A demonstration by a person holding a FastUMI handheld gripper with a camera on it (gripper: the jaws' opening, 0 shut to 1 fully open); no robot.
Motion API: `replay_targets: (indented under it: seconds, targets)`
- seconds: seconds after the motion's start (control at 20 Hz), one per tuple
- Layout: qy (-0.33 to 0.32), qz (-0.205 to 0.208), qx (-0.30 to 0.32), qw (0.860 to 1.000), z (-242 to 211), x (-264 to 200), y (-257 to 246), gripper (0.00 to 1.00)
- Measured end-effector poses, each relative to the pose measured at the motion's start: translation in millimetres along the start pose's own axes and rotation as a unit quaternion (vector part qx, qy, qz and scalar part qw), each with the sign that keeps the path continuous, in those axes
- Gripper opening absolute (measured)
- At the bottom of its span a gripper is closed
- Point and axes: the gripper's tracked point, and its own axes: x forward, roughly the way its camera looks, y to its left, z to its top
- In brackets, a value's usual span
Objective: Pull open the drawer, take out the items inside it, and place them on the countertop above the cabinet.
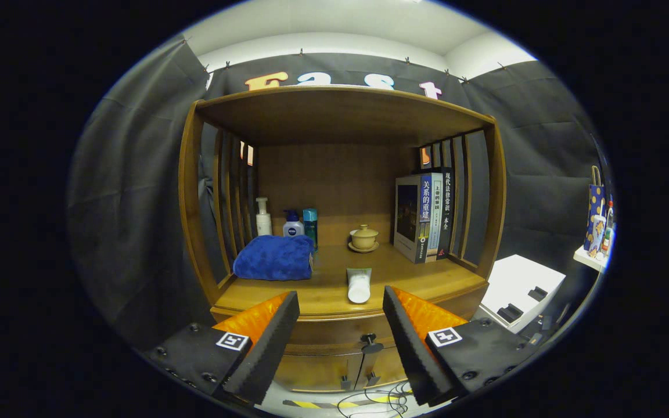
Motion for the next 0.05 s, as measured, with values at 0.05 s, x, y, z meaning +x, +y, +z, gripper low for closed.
replay_targets:
  seconds: [0.05]
  targets:
    - [-0.001, 0.000, 0.000, 1.000, 0.6, -0.9, 0.9, 0.99]
